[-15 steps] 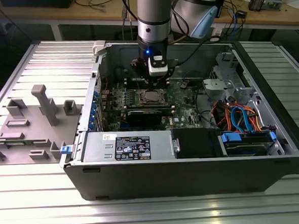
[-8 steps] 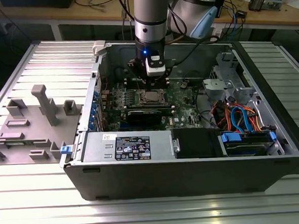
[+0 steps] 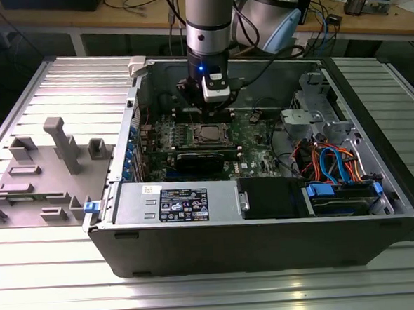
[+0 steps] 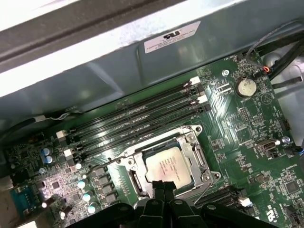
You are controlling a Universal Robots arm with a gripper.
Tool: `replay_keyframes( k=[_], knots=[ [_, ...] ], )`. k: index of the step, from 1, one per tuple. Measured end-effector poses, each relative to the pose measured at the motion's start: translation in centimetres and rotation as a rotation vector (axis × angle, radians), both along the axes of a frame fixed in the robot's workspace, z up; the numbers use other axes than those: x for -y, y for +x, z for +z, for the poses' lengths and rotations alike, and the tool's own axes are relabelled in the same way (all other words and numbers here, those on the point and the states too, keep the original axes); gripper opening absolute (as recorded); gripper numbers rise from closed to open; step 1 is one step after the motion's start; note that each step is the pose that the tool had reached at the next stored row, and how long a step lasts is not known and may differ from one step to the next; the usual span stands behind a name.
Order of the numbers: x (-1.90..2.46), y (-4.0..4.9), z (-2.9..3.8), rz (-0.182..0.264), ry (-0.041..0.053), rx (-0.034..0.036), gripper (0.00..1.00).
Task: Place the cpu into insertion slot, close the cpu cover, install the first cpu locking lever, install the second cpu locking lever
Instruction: 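Install the first cpu locking lever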
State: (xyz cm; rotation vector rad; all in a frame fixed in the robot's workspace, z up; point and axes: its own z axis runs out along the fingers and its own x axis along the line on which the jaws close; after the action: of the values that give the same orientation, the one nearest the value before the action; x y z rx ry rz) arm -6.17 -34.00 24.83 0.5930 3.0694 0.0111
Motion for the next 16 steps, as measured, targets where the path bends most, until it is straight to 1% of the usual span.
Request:
replay_keyframes(
  k=[3,5,9,10,11,12,14,16],
  knots=[
    [-0.01,0.00,0.12,0.006,0.0003,0.0002,0.11],
    [-0.01,0.00,0.12,0.021,0.0003,0.0001,0.11],
    [0.00,-0.01,0.12,0.107,0.0000,-0.0001,0.11],
    [0.00,-0.01,0.11,0.134,0.0000,-0.0001,0.11],
    [-0.01,0.00,0.10,0.181,0.0001,0.0000,0.11],
    [-0.01,0.00,0.09,0.209,0.0002,0.0001,0.11],
    [0.00,-0.03,0.10,0.245,0.0001,0.0000,0.11],
    [0.00,-0.17,0.10,0.259,0.0001,0.0001,0.11]
  ],
)
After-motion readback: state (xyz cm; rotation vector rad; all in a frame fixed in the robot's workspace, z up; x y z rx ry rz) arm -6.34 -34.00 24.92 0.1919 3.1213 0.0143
